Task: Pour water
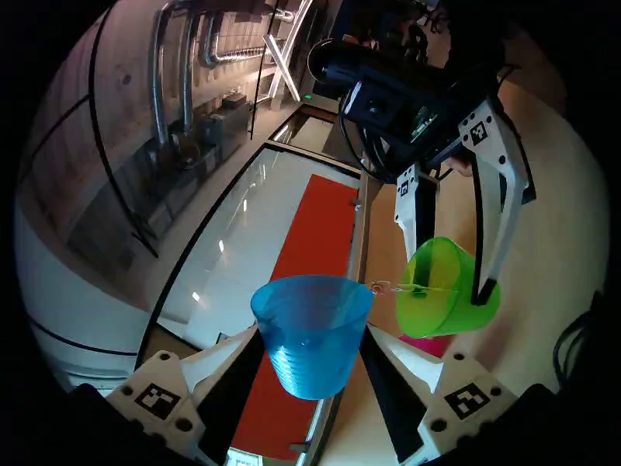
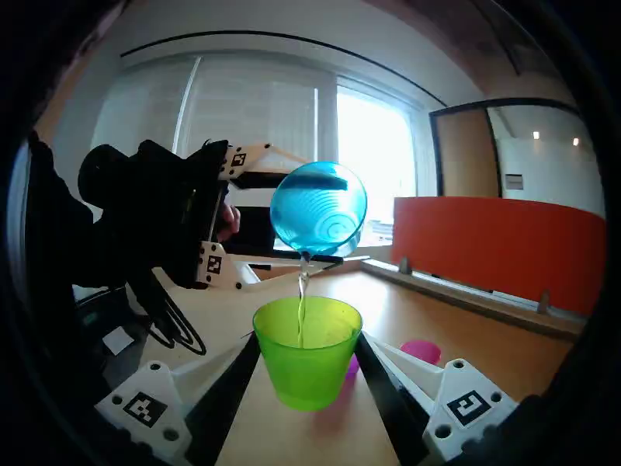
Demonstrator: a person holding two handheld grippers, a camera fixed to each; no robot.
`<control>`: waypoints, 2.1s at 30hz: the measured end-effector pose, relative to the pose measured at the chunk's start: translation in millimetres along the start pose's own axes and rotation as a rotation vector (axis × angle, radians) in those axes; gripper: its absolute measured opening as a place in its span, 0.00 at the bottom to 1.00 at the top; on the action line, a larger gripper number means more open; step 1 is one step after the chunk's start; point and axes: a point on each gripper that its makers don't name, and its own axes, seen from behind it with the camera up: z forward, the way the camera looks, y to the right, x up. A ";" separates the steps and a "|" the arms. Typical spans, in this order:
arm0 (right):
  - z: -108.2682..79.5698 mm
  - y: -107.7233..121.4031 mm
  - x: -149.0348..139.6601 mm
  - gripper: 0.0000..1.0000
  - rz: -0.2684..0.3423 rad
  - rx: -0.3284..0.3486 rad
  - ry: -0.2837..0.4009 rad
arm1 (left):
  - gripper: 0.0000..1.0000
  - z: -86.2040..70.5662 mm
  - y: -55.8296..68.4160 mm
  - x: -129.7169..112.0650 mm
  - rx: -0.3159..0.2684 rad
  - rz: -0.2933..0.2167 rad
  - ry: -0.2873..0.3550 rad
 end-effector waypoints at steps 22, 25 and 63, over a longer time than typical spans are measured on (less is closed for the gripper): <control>0.6 -0.1 -0.4 0.89 -0.004 -0.002 0.007 | 0.80 2.0 -1.0 1.2 0.001 0.052 -0.002; 0.6 -0.3 -0.2 0.89 -0.004 -0.002 0.007 | 0.80 1.7 -1.0 1.5 0.003 0.058 -0.002; 1.4 0.3 0.4 0.89 -0.011 -0.006 0.014 | 0.80 0.8 -3.5 7.1 0.010 0.144 0.006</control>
